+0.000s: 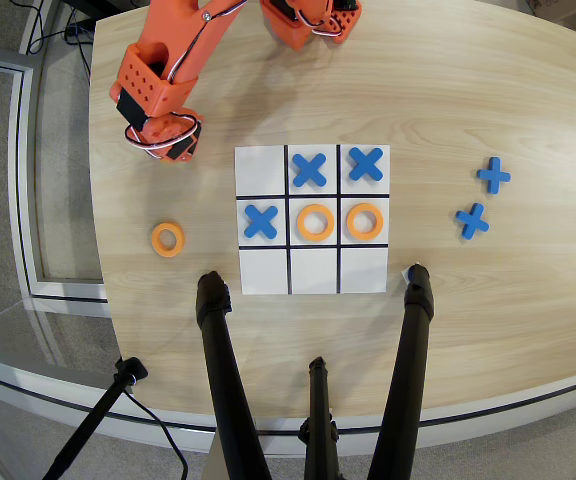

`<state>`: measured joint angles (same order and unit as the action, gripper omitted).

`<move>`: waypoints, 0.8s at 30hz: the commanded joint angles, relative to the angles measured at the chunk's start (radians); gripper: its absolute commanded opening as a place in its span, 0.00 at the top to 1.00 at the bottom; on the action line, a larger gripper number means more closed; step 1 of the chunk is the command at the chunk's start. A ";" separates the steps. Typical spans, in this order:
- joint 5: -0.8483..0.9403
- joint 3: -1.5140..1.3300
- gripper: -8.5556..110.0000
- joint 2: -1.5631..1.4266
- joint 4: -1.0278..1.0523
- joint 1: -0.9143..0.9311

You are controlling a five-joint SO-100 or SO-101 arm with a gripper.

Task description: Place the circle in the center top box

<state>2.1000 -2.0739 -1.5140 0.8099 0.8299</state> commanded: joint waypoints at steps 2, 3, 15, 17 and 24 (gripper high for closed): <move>-0.003 -0.020 0.93 -0.025 0.006 0.009; -0.005 -0.025 0.93 -0.028 0.006 0.006; -0.262 0.064 0.93 -0.250 0.249 -0.195; -0.362 0.150 0.93 -0.278 0.353 -0.275; -0.704 0.347 0.93 -0.302 0.480 -0.611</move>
<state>1.5064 -1.8101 -1.7917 1.2701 0.3421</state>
